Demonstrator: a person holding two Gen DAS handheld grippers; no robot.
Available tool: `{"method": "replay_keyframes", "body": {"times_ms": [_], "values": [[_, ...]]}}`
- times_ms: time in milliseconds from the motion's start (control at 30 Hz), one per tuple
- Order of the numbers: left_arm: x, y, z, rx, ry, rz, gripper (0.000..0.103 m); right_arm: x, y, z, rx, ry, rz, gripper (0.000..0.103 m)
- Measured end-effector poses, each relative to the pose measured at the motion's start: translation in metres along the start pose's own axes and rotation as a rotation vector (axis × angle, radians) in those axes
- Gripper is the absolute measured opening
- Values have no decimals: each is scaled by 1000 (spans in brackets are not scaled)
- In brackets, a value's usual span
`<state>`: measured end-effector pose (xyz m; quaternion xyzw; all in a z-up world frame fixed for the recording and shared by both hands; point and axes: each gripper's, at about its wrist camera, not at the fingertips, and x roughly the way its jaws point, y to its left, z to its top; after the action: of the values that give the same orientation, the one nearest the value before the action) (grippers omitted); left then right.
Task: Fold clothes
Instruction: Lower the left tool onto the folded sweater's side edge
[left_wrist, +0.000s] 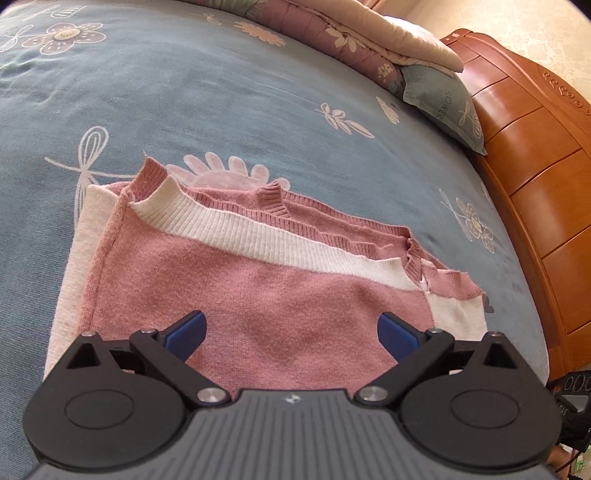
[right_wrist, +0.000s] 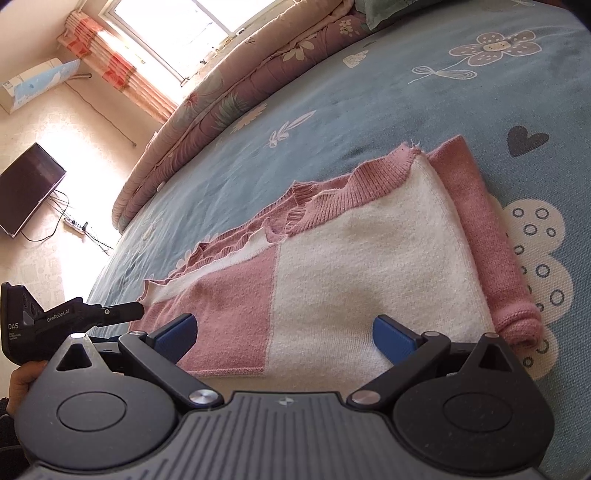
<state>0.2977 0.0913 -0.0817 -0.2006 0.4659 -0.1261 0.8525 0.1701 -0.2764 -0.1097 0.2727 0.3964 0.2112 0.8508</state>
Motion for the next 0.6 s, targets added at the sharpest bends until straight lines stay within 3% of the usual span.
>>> {"method": "replay_keyframes", "body": {"times_ms": [233, 400, 600], "values": [[-33, 24, 11, -45, -64, -32, 99, 1, 2, -2, -17, -6, -8, 103], [-44, 56, 15, -98, -91, -3, 99, 3, 5, -3, -23, -8, -23, 103], [-37, 99, 8, -189, -51, -32, 99, 4, 7, -3, -29, -4, -37, 103]]}}
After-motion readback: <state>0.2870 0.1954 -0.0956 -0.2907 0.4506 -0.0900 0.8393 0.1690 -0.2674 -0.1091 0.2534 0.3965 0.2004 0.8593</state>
